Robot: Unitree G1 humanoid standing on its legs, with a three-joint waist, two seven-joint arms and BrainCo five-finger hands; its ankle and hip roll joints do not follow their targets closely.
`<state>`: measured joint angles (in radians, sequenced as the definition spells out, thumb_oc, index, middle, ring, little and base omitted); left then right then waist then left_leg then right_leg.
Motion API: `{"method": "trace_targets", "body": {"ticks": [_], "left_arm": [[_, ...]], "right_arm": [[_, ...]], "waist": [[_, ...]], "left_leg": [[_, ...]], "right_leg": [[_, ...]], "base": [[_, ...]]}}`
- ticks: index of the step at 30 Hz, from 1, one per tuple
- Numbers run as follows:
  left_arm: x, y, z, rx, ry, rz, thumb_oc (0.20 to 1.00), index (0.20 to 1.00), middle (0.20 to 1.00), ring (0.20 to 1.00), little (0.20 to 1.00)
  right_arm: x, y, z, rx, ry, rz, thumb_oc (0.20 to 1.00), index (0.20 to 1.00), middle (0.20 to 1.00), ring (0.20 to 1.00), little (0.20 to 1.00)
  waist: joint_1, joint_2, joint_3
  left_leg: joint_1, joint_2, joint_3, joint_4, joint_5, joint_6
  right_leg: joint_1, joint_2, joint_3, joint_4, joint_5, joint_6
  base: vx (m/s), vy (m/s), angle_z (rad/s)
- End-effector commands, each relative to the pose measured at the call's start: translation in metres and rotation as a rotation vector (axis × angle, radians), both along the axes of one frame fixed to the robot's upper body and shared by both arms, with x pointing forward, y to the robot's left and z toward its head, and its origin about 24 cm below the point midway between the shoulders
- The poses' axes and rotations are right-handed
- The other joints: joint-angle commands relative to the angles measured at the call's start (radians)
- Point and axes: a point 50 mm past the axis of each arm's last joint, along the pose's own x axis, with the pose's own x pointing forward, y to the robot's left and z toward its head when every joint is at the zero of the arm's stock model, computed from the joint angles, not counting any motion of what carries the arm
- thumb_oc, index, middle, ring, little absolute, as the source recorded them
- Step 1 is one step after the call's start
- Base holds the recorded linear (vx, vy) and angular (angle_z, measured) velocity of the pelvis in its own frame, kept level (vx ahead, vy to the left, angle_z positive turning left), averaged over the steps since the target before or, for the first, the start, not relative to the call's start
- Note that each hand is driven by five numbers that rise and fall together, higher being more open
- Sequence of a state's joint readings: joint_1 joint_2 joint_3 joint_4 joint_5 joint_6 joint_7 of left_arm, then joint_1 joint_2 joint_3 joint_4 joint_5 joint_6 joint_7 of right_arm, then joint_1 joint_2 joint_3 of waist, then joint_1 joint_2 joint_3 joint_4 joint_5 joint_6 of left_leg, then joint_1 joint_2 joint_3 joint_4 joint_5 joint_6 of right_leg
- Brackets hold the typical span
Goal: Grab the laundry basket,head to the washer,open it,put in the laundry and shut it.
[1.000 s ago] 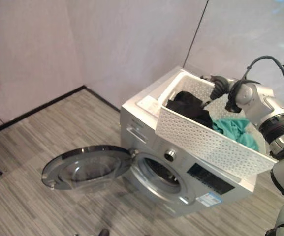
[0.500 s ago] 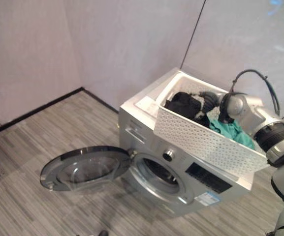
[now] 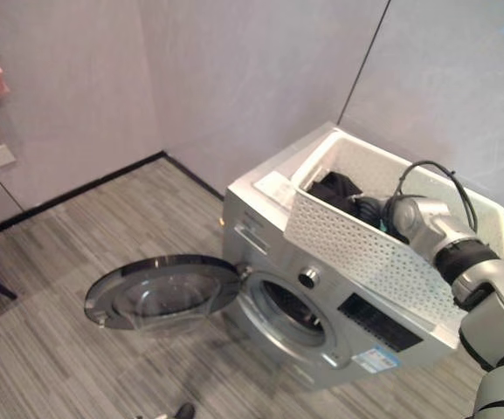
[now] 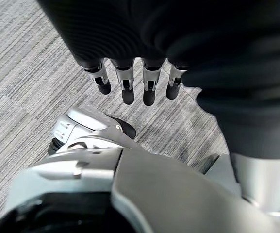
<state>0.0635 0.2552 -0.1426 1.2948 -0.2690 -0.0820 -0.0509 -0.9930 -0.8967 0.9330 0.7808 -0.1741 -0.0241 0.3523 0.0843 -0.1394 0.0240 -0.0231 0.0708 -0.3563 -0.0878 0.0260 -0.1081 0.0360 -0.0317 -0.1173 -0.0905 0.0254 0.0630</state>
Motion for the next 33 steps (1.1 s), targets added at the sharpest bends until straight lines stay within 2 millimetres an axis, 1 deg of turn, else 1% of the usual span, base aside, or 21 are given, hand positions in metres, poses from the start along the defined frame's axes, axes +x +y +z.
{"method": "trace_targets", "body": {"ticks": [1,3,4,5,10,11,12,13,16,18,19,20,21,22,23,24,25,26,29,31,33], "left_arm": [[-0.013,-0.006,-0.004,-0.021,0.078,-0.034,1.000,1.000,1.000,1.000,1.000],[-0.015,-0.008,-0.004,-0.024,0.084,-0.048,1.000,1.000,1.000,1.000,1.000],[-0.015,-0.008,-0.005,-0.025,0.087,-0.054,1.000,1.000,1.000,1.000,1.000],[-0.015,-0.008,-0.005,-0.025,0.087,-0.054,1.000,1.000,1.000,1.000,1.000],[-0.017,-0.008,-0.005,-0.023,0.098,-0.048,1.000,1.000,1.000,1.000,1.000],[-0.018,-0.007,-0.005,-0.016,0.101,-0.043,1.000,1.000,1.000,1.000,1.000],[-0.018,-0.006,-0.005,-0.013,0.103,-0.041,1.000,1.000,1.000,1.000,1.000],[-0.018,-0.006,-0.005,-0.013,0.103,-0.041,1.000,1.000,1.000,1.000,1.000],[-0.019,-0.004,-0.004,0.000,0.101,-0.027,1.000,1.000,1.000,1.000,1.000],[-0.019,-0.004,-0.004,0.006,0.097,-0.016,1.000,1.000,1.000,1.000,1.000],[-0.018,-0.004,-0.004,0.009,0.096,-0.015,1.000,1.000,1.000,1.000,1.000],[-0.018,-0.003,-0.004,0.018,0.096,-0.015,1.000,1.000,1.000,1.000,1.000],[-0.018,-0.001,-0.004,0.026,0.097,-0.017,1.000,1.000,1.000,1.000,1.000],[-0.018,-0.001,-0.004,0.031,0.100,-0.017,1.000,1.000,1.000,1.000,1.000],[-0.019,0.000,-0.004,0.039,0.103,-0.018,1.000,1.000,1.000,1.000,1.000],[-0.019,0.000,-0.004,0.043,0.105,-0.020,1.000,1.000,1.000,1.000,1.000],[-0.015,0.001,-0.003,0.064,0.100,-0.017,1.000,1.000,1.000,1.000,1.000],[-0.014,0.004,-0.002,0.093,0.105,-0.040,1.000,1.000,1.000,1.000,1.000],[-0.013,0.004,-0.002,0.097,0.108,-0.059,1.000,1.000,1.000,1.000,1.000],[-0.014,0.002,-0.003,0.095,0.113,-0.066,1.000,1.000,1.000,1.000,1.000],[-0.015,0.002,-0.003,0.097,0.118,-0.069,1.000,1.000,1.000,1.000,1.000]], "right_arm": [[0.001,-0.008,-0.002,-0.067,0.036,-0.038,1.000,1.000,1.000,1.000,1.000],[0.000,-0.012,-0.005,-0.059,0.053,-0.059,1.000,1.000,1.000,1.000,1.000],[0.000,-0.013,-0.005,-0.055,0.050,-0.068,0.247,0.247,0.247,0.247,0.247],[0.000,-0.013,-0.005,-0.055,0.050,-0.068,0.200,0.200,0.200,0.200,0.200],[0.005,-0.021,0.009,0.020,-0.048,-0.133,0.200,0.200,0.200,0.200,0.200],[0.008,-0.023,0.020,0.054,-0.109,-0.156,0.200,0.200,0.200,0.200,0.200],[0.010,-0.023,0.026,0.070,-0.141,-0.159,0.200,0.200,0.200,0.200,0.200],[0.010,-0.023,0.026,0.070,-0.142,-0.159,0.200,0.200,0.200,0.200,0.200],[0.012,-0.024,0.050,0.135,-0.250,-0.168,0.200,0.200,0.200,0.200,0.200],[0.013,-0.027,0.079,0.214,-0.385,-0.174,0.200,0.200,0.200,0.200,0.200],[0.012,-0.030,0.087,0.237,-0.428,-0.186,0.200,0.200,0.200,0.200,0.200],[0.010,-0.036,0.107,0.305,-0.543,-0.204,0.200,0.200,0.200,0.200,0.200],[0.008,-0.037,0.124,0.341,-0.618,-0.204,0.200,0.200,0.200,0.200,0.200],[0.006,-0.039,0.132,0.368,-0.671,-0.210,0.200,0.200,0.200,0.200,0.200],[0.004,-0.033,0.155,0.362,-0.781,-0.181,0.200,0.200,0.200,0.200,0.200],[-0.001,-0.032,0.172,0.279,-0.863,-0.160,0.200,0.200,0.200,0.200,0.200],[-0.014,-0.028,0.200,0.089,-1.035,-0.108,0.200,0.200,0.200,0.200,0.200],[-0.031,-0.037,0.224,0.008,-1.200,-0.129,0.200,0.200,0.200,0.200,0.200],[-0.039,-0.041,0.233,-0.045,-1.261,-0.147,0.200,0.200,0.200,0.200,0.200],[-0.042,-0.040,0.234,-0.038,-1.297,-0.141,0.200,0.200,0.200,0.200,0.200],[-0.042,-0.040,0.233,-0.034,-1.308,-0.145,0.200,0.200,0.200,0.200,0.200]], "waist": [[0.043,-0.017,0.026],[0.044,-0.013,0.024],[0.044,-0.012,0.023],[0.044,-0.012,0.023],[0.038,-0.007,0.015],[0.036,-0.005,0.011],[0.033,-0.004,0.009],[0.034,-0.004,0.009],[0.025,-0.003,0.000],[0.017,0.000,-0.009],[0.016,0.001,-0.011],[0.012,0.004,-0.019],[0.009,0.005,-0.024],[0.007,0.007,-0.027],[0.007,0.010,-0.032],[0.005,0.014,-0.036],[0.006,0.021,-0.040],[0.013,0.028,-0.050],[0.017,0.031,-0.056],[0.016,0.033,-0.060],[0.016,0.036,-0.064]], "left_leg": [[0.052,0.010,0.057,0.001,-0.061,0.029],[0.051,0.010,0.055,0.001,-0.061,0.028],[0.050,0.010,0.053,0.001,-0.060,0.028],[0.050,0.010,0.053,0.001,-0.060,0.028],[0.052,0.009,0.056,0.001,-0.059,0.028],[0.055,0.009,0.060,0.001,-0.060,0.029],[0.057,0.009,0.061,0.001,-0.060,0.029],[0.058,0.009,0.061,0.001,-0.061,0.029],[0.064,0.008,0.068,0.001,-0.063,0.029],[0.070,0.008,0.075,0.001,-0.066,0.029],[0.072,0.008,0.077,0.001,-0.067,0.029],[0.077,0.008,0.079,0.001,-0.070,0.030],[0.078,0.008,0.080,0.001,-0.072,0.030],[0.080,0.008,0.080,0.001,-0.074,0.031],[0.084,0.008,0.082,0.001,-0.077,0.032],[0.088,0.009,0.082,0.001,-0.080,0.034],[0.093,0.008,0.083,0.001,-0.084,0.037],[0.099,0.005,0.080,0.001,-0.089,0.041],[0.104,0.002,0.083,0.001,-0.091,0.044],[0.100,-0.006,0.085,0.001,-0.083,0.049],[0.107,-0.004,0.088,0.001,-0.093,0.050]], "right_leg": [[-0.081,-0.073,0.023,0.027,0.012,0.056],[-0.079,-0.073,0.022,0.026,0.012,0.055],[-0.078,-0.073,0.021,0.026,0.012,0.055],[-0.078,-0.073,0.021,0.026,0.012,0.055],[-0.074,-0.072,0.023,0.026,0.011,0.055],[-0.073,-0.072,0.026,0.026,0.012,0.055],[-0.073,-0.072,0.028,0.026,0.013,0.055],[-0.072,-0.072,0.028,0.026,0.013,0.055],[-0.068,-0.072,0.033,0.025,0.013,0.056],[-0.064,-0.073,0.036,0.026,0.012,0.057],[-0.064,-0.073,0.037,0.027,0.012,0.057],[-0.060,-0.074,0.039,0.029,0.010,0.058],[-0.058,-0.074,0.039,0.030,0.008,0.058],[-0.057,-0.074,0.039,0.033,0.006,0.058],[-0.054,-0.074,0.040,0.036,0.003,0.057],[-0.053,-0.074,0.040,0.038,0.001,0.057],[-0.050,-0.074,0.042,0.041,-0.001,0.057],[-0.044,-0.077,0.039,0.043,-0.005,0.058],[-0.040,-0.080,0.040,0.044,-0.005,0.060],[-0.047,-0.088,0.043,0.047,0.004,0.062],[-0.042,-0.086,0.044,0.045,-0.001,0.063]], "base": [[0.00,0.000,0.00],[0.00,-0.001,0.03],[0.00,-0.002,0.10],[-0.01,-0.001,0.11],[0.00,0.000,0.02],[0.00,0.000,0.00],[0.00,0.000,0.00],[0.00,0.000,0.00],[0.00,0.000,0.00],[-0.01,0.003,-0.02],[-0.02,0.004,-0.08],[0.00,0.003,-0.08],[0.01,0.002,-0.06],[0.00,0.000,0.00],[0.00,0.007,-0.04],[0.00,0.014,-0.06],[0.02,0.021,-0.04],[0.00,0.000,0.00],[0.00,0.000,0.00],[-0.02,0.033,-0.03],[0.00,0.000,0.00]]}}
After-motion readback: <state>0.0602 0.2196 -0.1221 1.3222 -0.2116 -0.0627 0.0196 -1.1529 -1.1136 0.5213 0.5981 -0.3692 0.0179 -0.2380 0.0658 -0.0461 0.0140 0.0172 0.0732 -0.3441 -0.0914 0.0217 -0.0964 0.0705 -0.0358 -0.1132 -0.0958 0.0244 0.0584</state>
